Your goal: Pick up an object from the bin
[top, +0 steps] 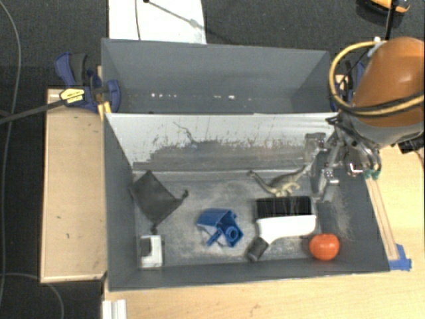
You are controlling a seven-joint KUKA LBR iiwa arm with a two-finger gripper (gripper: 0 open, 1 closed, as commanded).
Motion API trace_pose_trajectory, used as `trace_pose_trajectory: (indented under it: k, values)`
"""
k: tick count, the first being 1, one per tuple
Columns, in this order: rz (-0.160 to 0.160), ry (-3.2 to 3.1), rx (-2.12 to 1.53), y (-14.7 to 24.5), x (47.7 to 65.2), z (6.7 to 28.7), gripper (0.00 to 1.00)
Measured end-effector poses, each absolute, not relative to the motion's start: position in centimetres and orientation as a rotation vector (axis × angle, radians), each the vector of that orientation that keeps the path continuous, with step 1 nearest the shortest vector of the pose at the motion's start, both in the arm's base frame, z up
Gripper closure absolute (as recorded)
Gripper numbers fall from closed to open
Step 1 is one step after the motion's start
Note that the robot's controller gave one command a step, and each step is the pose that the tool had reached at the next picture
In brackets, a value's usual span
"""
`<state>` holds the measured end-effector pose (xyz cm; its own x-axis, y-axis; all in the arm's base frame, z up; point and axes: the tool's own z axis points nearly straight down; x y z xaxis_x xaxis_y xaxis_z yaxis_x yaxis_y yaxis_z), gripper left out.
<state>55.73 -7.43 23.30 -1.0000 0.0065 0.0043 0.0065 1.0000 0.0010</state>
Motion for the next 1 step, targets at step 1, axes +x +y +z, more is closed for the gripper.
trace_pose_trajectory:
  k: [1]
  values:
    - [0.001, -3.146, -0.006, -7.40, 55.86, 23.79, 0.00]
